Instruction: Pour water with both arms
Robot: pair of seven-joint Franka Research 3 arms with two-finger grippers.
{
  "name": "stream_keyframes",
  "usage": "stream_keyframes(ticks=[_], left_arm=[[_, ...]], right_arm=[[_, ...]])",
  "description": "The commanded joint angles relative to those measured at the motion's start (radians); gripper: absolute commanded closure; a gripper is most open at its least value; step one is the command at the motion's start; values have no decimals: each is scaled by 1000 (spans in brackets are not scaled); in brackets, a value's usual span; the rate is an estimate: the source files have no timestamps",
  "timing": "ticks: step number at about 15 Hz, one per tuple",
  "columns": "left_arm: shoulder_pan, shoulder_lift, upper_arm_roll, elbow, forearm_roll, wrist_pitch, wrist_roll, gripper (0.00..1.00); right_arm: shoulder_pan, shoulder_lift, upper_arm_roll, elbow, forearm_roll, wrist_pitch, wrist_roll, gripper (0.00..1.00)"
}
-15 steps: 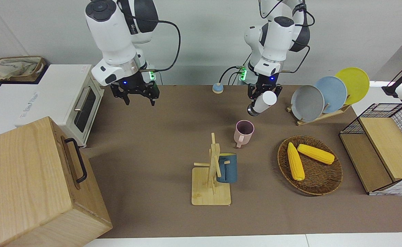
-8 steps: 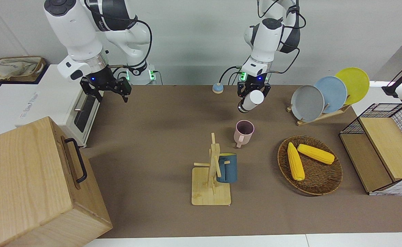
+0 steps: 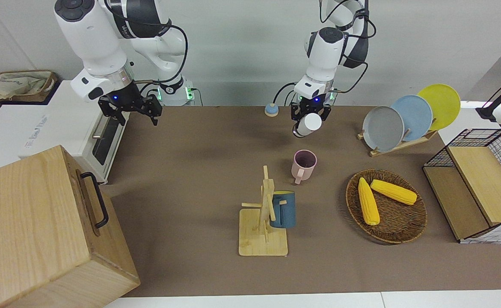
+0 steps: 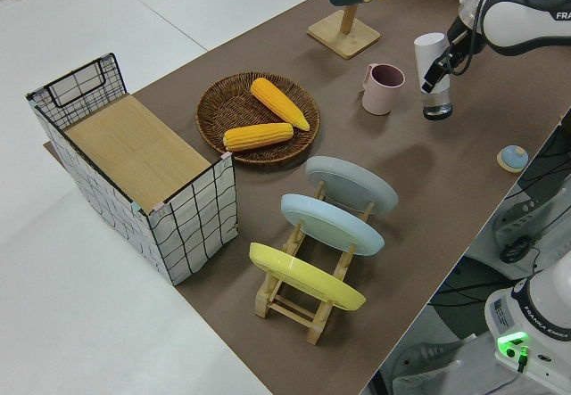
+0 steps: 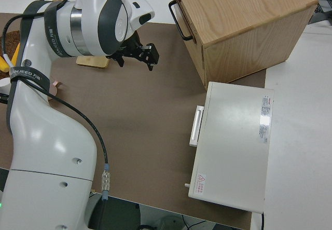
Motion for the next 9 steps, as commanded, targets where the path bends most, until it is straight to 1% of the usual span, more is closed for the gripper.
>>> stream_keyframes(ticks=[1, 3, 5, 6, 9], left_arm=[[-14, 64, 6, 80, -11, -66, -5, 1000], [-11, 106, 6, 123, -11, -109, -5, 1000], [-6, 135, 6, 160, -11, -150, -5, 1000], [-3, 150, 6, 180, -11, -176, -5, 1000], [1, 215, 12, 267, -11, -282, -4, 1000]], right_arm=[[-21, -15, 18, 7, 9, -11, -25, 11], [-21, -15, 18, 30, 15, -9, -25, 11], [-23, -17, 18, 74, 15, -11, -25, 9], [-24, -17, 18, 90, 15, -11, -25, 11], [-20, -17, 20, 92, 15, -9, -25, 9]])
